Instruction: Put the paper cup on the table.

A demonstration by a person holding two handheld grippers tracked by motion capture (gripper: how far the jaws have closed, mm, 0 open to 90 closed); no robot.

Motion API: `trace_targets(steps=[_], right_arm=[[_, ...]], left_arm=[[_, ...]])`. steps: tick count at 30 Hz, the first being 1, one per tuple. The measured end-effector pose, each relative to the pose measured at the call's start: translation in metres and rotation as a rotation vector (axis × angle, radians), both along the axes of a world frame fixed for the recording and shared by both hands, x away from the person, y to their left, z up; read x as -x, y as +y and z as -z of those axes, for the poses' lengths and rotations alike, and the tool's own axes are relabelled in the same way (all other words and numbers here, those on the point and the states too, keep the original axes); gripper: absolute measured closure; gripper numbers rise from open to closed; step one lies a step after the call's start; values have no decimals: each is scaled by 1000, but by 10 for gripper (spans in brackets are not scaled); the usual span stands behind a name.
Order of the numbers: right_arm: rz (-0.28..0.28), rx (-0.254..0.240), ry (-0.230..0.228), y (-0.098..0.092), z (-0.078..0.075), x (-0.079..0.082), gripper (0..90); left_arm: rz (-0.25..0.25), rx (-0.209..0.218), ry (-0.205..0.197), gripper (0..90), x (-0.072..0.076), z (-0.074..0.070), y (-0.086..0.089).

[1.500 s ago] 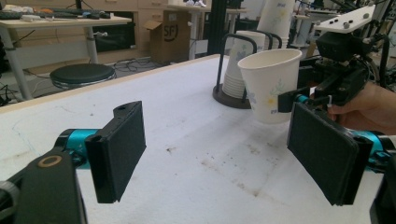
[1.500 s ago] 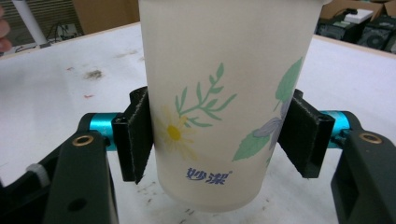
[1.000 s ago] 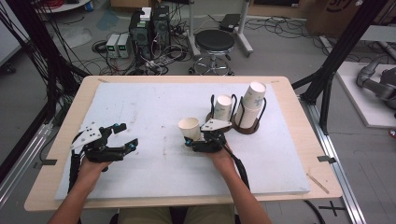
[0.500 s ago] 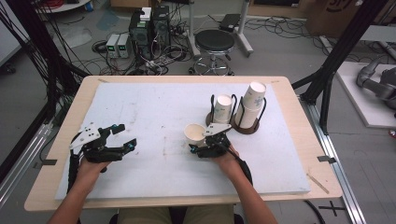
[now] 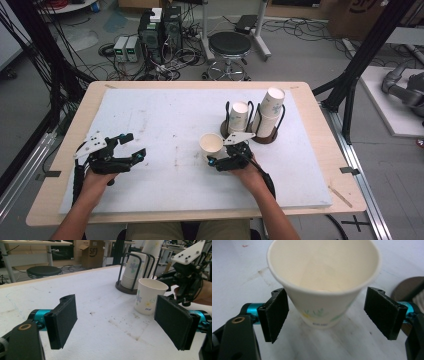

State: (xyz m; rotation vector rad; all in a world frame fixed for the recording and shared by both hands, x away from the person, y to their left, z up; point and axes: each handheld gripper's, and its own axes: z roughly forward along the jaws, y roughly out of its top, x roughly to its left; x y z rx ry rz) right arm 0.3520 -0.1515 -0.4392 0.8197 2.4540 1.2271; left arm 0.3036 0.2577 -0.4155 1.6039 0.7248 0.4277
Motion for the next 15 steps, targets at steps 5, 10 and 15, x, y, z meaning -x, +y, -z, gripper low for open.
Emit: trace_targets(steps=[5, 10, 15], right_arm=[[10, -30, -26, -17, -11, 11, 205], [36, -76, -90, -40, -25, 28, 205], [99, -158, -166, -65, -39, 45, 205]], left_arm=[[5, 4, 6, 185, 1, -1, -1], [4, -3, -2, 186, 2, -1, -4], [14, 1, -7, 168, 3, -3, -5]])
